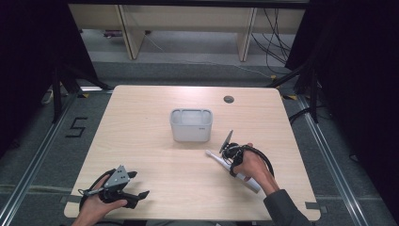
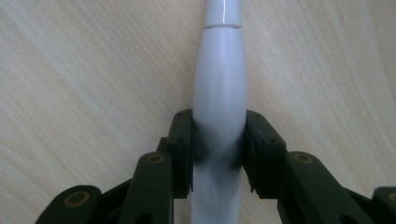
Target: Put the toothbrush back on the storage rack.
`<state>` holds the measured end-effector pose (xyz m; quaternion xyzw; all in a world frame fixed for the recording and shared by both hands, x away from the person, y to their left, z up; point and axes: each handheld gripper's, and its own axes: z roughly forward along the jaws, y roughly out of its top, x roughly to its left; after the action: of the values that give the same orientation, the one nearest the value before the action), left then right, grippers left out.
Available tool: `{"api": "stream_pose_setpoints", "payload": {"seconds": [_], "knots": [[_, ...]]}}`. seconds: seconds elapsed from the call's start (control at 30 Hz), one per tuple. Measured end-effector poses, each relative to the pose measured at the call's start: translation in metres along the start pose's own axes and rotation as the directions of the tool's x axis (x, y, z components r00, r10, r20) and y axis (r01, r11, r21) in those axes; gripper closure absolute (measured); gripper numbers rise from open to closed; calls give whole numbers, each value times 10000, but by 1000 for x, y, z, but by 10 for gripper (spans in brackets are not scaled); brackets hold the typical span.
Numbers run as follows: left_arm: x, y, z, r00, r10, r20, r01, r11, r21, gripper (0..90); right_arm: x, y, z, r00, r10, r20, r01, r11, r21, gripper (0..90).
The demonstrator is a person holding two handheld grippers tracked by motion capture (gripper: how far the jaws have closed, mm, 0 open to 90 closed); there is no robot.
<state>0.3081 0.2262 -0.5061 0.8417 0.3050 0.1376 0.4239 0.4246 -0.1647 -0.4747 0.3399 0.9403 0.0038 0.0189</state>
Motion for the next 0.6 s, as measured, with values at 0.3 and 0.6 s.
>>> {"api": "stream_pose_setpoints", "payload": {"seconds": [0.3,0.6], "knots": [[2,-1,0,9998,140,-120,-138,9998,116,149,0,0,0,9999,-137,29,137,9999,-8,667],[1,0,0,10000,55,-70,-56,10000,-18,149,-1,-7,-3,9998,-158,97,161,9994,-308,668]]}}
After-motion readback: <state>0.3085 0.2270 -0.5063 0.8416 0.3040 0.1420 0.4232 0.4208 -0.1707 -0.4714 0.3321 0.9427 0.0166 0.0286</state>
